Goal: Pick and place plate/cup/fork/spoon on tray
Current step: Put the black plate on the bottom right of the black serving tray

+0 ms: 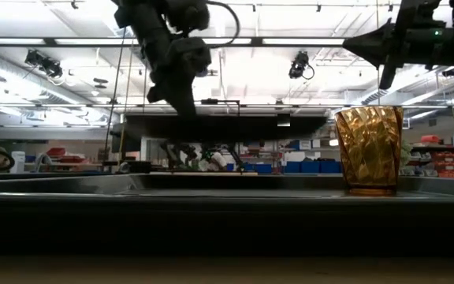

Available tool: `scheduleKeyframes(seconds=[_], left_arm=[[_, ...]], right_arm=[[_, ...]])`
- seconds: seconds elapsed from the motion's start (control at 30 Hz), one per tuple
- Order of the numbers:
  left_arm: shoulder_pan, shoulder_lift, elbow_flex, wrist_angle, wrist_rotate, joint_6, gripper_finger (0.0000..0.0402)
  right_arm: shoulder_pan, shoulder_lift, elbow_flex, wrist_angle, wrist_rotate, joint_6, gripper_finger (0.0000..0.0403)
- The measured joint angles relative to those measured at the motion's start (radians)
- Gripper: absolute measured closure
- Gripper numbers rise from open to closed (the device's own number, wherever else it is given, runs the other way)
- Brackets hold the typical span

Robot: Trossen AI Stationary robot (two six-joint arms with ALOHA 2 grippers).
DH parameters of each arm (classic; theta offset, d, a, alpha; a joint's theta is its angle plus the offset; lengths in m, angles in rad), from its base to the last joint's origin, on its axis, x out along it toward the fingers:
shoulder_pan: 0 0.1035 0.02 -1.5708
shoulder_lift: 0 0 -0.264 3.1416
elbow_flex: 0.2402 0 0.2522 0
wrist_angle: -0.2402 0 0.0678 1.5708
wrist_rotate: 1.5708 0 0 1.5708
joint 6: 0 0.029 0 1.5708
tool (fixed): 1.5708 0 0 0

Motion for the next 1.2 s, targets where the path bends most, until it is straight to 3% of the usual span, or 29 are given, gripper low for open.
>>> scheduleKeyframes(seconds=[0.3,0.63,1.03,1.2], left_arm=[[-0.185,0.178,0.059,0.030,-0.068,-0.126,0.0395],[-0.221,0.331,0.211,0.018,-0.092,-0.117,0.0390],[-0.226,0.338,0.228,0.032,-0.108,-0.024,0.0300],[-0.271,0.294,0.230,-0.012,-0.265,0.031,0.0282]], right_arm=[[0.047,0.000,0.000,0.006,-0.018,0.009,0.0392],[0.074,0.000,0.000,0.007,-0.009,-0.009,0.0392],[0.074,0.000,0.000,-0.003,-0.005,-0.006,0.0392],[0.074,0.000,0.000,-0.003,-0.003,0.001,0.0392]])
